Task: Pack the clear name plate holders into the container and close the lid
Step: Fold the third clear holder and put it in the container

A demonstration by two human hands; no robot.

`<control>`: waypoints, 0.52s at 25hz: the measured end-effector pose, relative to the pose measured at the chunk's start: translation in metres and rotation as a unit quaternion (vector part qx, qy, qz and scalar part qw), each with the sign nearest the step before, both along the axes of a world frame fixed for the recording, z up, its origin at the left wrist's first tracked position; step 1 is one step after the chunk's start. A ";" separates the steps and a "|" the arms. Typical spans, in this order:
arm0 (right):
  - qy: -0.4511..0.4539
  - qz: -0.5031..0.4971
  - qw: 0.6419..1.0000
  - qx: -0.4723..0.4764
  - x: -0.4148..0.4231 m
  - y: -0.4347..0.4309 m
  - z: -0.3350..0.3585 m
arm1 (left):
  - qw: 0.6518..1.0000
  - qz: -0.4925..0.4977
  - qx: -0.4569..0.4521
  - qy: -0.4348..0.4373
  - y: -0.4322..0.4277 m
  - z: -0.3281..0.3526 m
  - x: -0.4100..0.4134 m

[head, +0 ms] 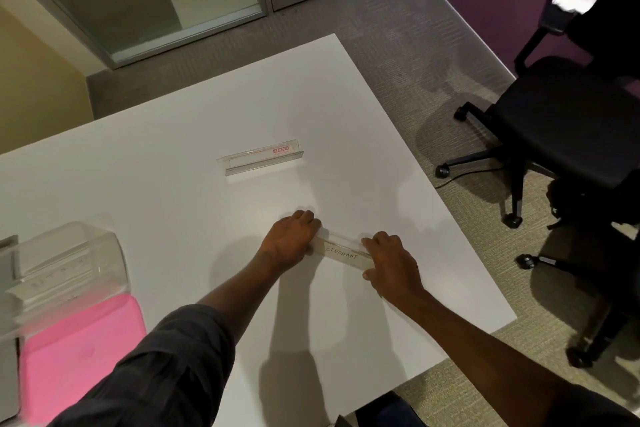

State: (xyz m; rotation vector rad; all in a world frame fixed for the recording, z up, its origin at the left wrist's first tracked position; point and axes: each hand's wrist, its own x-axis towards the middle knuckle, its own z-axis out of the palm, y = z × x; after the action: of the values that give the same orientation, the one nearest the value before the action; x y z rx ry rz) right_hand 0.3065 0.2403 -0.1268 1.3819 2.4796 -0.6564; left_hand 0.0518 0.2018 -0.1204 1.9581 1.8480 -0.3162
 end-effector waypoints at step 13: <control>0.090 0.031 0.993 -0.064 -0.042 0.011 0.010 | 0.995 0.088 0.016 -0.037 -0.059 0.006 -0.048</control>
State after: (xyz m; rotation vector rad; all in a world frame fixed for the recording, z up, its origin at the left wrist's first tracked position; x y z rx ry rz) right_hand 0.2649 0.2514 -0.1169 1.2452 2.5526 -0.9465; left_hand 0.0037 0.1424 -0.1144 1.7870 1.9705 -0.1590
